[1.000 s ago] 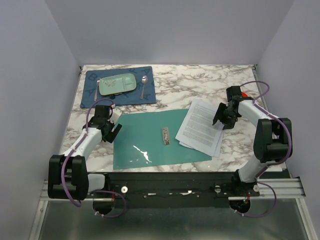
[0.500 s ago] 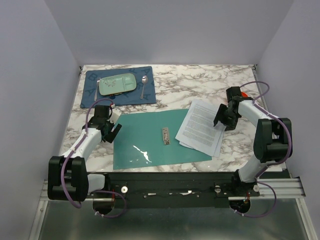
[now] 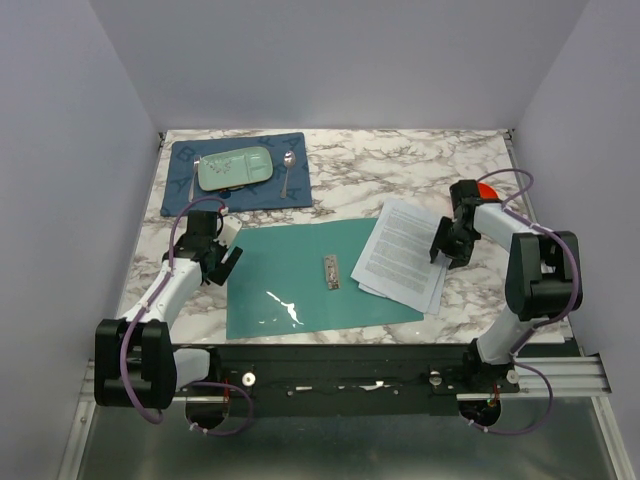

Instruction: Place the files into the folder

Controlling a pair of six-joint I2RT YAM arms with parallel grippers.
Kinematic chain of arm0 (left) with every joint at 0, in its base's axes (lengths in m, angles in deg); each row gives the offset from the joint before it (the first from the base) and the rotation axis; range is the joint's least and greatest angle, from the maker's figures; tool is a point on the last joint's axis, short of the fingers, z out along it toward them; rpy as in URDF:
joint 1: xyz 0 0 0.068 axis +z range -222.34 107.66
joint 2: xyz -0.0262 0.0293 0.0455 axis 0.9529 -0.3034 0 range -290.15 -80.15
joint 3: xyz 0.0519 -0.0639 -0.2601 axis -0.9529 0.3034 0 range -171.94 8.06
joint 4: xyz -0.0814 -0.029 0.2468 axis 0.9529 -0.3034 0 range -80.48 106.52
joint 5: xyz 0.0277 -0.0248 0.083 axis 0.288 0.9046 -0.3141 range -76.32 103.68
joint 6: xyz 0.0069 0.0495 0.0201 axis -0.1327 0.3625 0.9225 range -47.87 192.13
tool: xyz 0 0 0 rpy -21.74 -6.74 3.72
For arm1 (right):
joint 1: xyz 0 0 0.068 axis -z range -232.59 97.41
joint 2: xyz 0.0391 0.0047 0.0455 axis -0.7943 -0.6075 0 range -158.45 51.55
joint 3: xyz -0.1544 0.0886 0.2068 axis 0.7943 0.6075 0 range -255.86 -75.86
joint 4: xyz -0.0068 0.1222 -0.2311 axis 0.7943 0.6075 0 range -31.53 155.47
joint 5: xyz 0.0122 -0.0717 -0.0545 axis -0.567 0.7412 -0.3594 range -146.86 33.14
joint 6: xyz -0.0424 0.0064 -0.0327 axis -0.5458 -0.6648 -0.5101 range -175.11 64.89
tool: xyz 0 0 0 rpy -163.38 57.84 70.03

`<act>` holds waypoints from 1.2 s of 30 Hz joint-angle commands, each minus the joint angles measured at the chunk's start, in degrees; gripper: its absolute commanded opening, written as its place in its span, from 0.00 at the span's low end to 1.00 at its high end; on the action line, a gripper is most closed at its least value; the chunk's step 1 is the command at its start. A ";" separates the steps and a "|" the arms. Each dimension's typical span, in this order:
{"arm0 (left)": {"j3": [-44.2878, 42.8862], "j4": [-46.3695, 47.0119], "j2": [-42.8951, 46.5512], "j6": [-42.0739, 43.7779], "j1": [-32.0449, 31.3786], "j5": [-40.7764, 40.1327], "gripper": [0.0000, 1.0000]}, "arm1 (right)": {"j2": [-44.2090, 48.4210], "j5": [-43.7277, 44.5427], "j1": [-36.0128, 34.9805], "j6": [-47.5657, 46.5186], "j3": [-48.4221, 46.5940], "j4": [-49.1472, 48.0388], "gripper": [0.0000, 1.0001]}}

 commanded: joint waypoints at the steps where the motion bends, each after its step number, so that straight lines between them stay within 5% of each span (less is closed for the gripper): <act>1: 0.45 -0.38 1.23 0.45 0.50 0.59 0.99 | 1.11 1.63 0.33 -0.14 1.58 -0.55 0.61; 8: 0.27 -0.38 1.23 0.37 0.59 1.38 0.99 | 5.77 1.99 0.33 0.12 3.17 0.07 0.68; 36: 0.45 -0.56 2.10 1.33 1.11 1.29 0.99 | 2.61 -2.84 0.24 3.28 2.91 -1.16 0.52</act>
